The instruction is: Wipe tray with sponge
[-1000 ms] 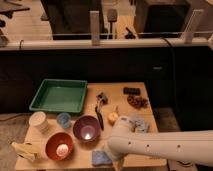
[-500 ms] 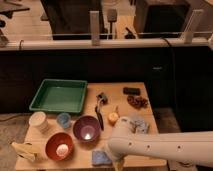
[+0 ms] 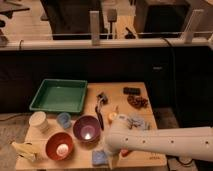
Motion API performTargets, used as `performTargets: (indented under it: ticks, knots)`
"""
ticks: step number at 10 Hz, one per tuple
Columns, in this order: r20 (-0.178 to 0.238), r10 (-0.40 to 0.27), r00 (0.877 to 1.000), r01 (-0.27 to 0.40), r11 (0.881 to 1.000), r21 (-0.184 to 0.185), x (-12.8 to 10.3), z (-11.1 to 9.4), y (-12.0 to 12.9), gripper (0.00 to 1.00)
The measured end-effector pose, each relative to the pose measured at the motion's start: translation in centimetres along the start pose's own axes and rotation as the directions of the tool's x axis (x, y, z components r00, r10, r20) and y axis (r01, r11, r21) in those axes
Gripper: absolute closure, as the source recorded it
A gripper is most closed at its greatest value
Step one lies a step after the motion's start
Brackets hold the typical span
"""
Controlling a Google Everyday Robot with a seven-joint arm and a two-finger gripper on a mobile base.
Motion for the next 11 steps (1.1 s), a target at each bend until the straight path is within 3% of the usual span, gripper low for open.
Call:
performTargets:
  ticks: [3,7,9,11]
  knots:
    - [0.008,0.039,0.999,-0.039,0.999,-0.03,-1.4,1.0,-0.8,0.2]
    - [-0.01,0.131,0.991,-0.131,0.988,-0.082,-1.3,1.0,1.1,0.2]
    - [-0.006,0.15,0.989,-0.15,0.985,-0.08,-0.9,1.2,1.9,0.2]
    - [0.023,0.132,0.991,-0.131,0.991,-0.035,-0.4,1.2,2.5,0.2]
